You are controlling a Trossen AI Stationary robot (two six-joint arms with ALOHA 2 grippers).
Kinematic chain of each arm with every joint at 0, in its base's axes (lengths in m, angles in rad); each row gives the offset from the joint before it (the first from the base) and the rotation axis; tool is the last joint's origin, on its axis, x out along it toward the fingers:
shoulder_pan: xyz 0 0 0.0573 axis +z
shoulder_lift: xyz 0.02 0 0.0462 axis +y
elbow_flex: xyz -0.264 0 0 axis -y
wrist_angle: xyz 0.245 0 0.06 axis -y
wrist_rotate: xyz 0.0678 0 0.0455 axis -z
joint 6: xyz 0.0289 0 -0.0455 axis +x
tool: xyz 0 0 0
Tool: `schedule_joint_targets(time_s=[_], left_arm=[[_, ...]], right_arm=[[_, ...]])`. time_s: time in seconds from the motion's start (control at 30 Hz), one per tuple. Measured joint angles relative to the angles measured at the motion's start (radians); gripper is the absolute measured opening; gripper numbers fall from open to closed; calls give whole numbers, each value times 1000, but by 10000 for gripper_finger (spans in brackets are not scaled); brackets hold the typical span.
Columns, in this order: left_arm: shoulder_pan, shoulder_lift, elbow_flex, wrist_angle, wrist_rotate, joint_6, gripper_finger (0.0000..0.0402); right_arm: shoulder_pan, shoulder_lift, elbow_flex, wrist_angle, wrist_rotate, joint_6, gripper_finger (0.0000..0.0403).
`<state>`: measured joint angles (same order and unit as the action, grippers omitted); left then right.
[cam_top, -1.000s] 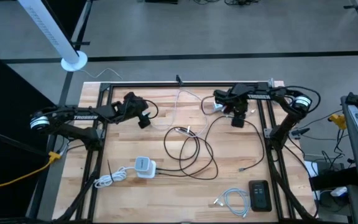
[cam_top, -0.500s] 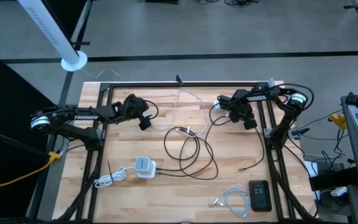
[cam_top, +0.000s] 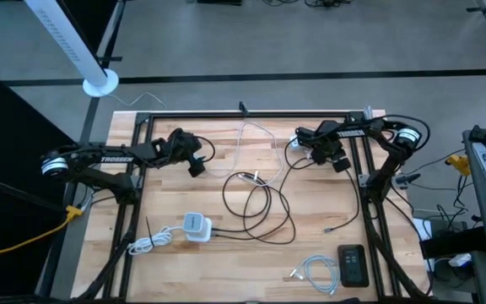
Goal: Plug in charger cables
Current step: Insert the purple charger cable into the top white outlet extension
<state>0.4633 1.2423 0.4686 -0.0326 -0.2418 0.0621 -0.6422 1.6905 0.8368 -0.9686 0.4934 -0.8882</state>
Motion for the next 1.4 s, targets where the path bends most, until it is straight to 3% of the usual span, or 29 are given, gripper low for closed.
schedule_joint_targets(time_s=[0.13,0.4,0.57,0.77,0.9,1.1,1.4], left_arm=[[0,0,0,0,0,-14,314],[0,0,0,-16,1,-20,314],[0,0,0,-13,1,-20,314],[0,0,0,-9,1,-30,314],[0,0,0,-8,1,-35,314],[0,0,0,-7,1,-35,314],[0,0,0,15,2,-35,314]], right_arm=[[0,0,-2,57,-72,-90,85],[-2,3,-5,10,-51,-71,111],[-2,-20,-5,-26,-18,-27,114],[-2,-25,-18,-43,-86,-63,103],[-2,-26,-47,21,-87,-113,96],[-2,-26,-44,41,7,-107,96],[-13,-27,-48,114,-32,-205,114]])
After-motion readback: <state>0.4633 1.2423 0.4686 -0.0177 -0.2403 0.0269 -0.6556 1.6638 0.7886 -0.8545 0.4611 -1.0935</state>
